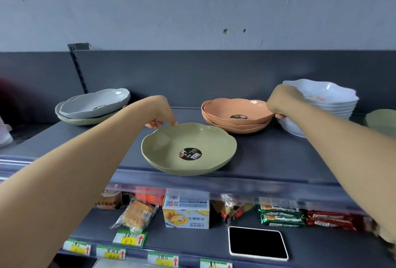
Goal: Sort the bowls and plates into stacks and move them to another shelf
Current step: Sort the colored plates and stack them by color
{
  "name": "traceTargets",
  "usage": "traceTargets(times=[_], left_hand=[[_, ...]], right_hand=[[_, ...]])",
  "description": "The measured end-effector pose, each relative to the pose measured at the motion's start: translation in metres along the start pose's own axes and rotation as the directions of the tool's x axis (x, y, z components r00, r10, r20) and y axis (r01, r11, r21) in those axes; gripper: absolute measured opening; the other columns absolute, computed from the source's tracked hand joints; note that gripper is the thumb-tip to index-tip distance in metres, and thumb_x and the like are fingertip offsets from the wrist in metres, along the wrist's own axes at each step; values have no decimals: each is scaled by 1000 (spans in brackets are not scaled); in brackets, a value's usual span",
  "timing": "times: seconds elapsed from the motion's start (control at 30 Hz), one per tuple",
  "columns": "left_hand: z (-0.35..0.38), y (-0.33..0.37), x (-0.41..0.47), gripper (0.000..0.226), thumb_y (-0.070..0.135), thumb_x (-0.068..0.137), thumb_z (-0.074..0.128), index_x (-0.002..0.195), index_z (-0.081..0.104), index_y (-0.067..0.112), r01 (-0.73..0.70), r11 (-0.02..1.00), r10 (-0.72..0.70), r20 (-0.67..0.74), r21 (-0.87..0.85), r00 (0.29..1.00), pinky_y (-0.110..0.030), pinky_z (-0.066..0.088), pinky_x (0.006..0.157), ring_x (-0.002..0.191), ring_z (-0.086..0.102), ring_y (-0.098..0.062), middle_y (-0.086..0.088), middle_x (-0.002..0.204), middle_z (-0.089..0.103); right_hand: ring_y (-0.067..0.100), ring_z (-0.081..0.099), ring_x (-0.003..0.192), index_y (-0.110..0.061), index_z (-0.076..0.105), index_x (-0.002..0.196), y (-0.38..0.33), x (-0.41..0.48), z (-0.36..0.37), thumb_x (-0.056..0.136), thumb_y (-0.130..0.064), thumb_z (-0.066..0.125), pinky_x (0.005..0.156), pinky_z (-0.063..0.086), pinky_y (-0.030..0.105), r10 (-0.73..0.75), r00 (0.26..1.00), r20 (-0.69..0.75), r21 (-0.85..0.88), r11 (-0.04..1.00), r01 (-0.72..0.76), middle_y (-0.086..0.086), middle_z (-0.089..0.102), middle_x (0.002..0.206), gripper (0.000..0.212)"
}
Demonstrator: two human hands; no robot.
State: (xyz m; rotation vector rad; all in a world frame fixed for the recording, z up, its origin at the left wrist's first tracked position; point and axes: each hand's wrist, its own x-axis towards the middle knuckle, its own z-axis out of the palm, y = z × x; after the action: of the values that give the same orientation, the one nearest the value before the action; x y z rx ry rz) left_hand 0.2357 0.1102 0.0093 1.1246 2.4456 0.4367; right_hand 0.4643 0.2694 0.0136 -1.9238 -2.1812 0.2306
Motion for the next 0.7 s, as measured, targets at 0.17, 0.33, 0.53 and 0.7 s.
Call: traceTargets(times=[0.17, 0.33, 0.53, 0.7], left_hand=[[6, -8, -8, 10, 9, 86, 64, 85, 59, 0, 91, 996, -92, 33, 16, 995, -27, 46, 57, 57, 53, -21, -10, 76, 58], [6, -23, -15, 14, -2, 87, 57, 100, 60, -1, 132, 991, -131, 32, -27, 991, -28, 46, 55, 65, 54, -23, -14, 82, 61], [-10, -35, -29, 15, -5, 88, 57, 78, 56, 6, 152, 976, -165, -73, -158, 984, -25, 45, 48, 57, 52, -17, -8, 70, 56], [-21, -36, -46, 14, -5, 89, 56, 80, 54, 6, 154, 952, -197, -144, -266, 970, -28, 44, 54, 59, 51, -18, -9, 71, 55]], right_hand=[[28, 63, 77, -7, 53, 70, -11, -6, -2, 80, -2, 53, 48, 38, 22, -158, 987, -6, 66, 985, 158, 15, 60, 75, 11], [17, 55, 38, -6, 60, 58, -18, -4, 5, 82, -8, 57, 68, 54, 26, -241, 970, 33, 136, 962, 235, 10, 69, 63, 24], [19, 53, 36, -5, 55, 69, -14, -11, 2, 81, -5, 58, 43, 38, 20, -201, 979, 36, 9, 980, 201, 10, 58, 46, 12], [11, 44, 14, -5, 57, 106, -10, -17, 6, 88, -8, 56, 39, 44, 21, -181, 970, 160, 3, 983, 183, 6, 55, 61, 18]])
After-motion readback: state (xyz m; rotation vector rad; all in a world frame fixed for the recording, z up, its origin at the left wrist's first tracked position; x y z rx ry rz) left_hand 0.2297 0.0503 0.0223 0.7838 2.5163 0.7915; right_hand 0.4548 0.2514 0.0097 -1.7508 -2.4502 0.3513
